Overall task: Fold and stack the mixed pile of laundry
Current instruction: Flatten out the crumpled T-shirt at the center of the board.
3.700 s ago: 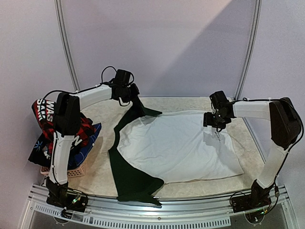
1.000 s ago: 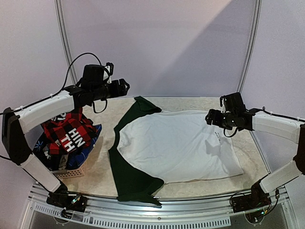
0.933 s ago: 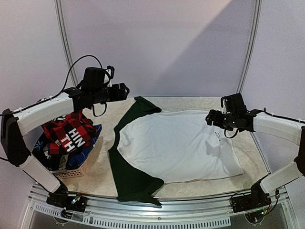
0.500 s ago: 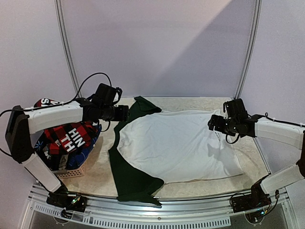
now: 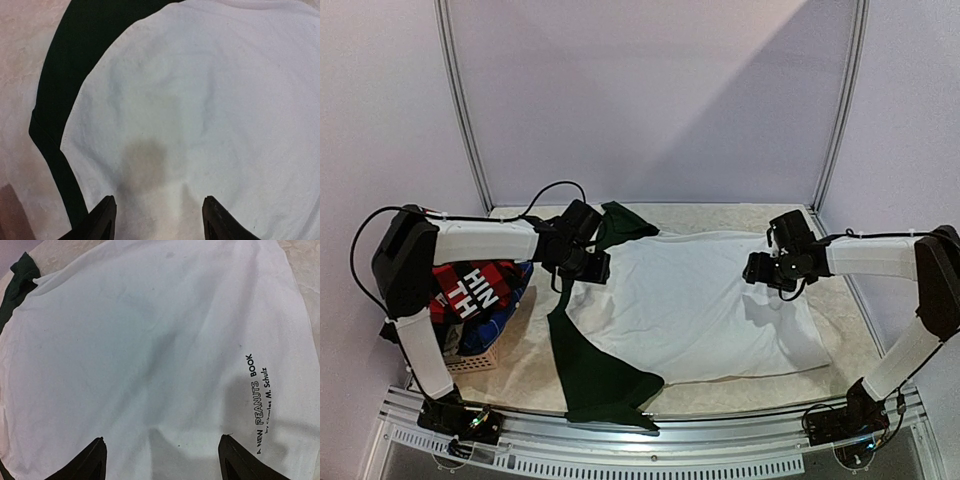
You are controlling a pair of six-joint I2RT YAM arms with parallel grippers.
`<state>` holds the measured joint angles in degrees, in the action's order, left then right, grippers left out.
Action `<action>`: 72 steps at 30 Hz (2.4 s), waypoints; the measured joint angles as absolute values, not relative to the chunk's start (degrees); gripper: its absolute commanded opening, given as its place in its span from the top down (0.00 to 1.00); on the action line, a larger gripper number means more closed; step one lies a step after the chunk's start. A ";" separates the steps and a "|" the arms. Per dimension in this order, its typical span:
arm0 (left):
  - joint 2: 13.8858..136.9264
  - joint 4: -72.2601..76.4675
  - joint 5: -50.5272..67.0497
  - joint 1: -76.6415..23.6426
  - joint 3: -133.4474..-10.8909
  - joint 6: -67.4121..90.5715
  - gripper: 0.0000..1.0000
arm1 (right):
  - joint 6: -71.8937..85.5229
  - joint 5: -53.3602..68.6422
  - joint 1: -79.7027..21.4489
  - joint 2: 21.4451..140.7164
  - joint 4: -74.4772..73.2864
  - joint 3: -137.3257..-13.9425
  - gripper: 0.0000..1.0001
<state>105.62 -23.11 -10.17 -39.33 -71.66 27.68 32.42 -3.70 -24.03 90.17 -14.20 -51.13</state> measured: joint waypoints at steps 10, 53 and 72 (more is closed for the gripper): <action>109.71 -25.52 -10.35 -39.88 -73.14 27.92 0.45 | 31.83 -2.37 -24.64 95.26 -15.27 -53.52 0.26; 122.83 -23.35 -10.92 -34.52 -83.50 28.10 0.54 | 29.61 -3.97 -18.81 118.74 -21.19 -79.05 0.27; 128.60 -25.34 -7.49 -29.54 -93.21 26.70 0.54 | 28.03 -0.99 -16.38 125.58 -25.65 -90.70 0.27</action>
<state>128.60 -25.34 -7.49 -29.54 -93.21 26.70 28.03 -0.99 -16.38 125.58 -25.65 -90.70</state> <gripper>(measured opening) 0.458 0.732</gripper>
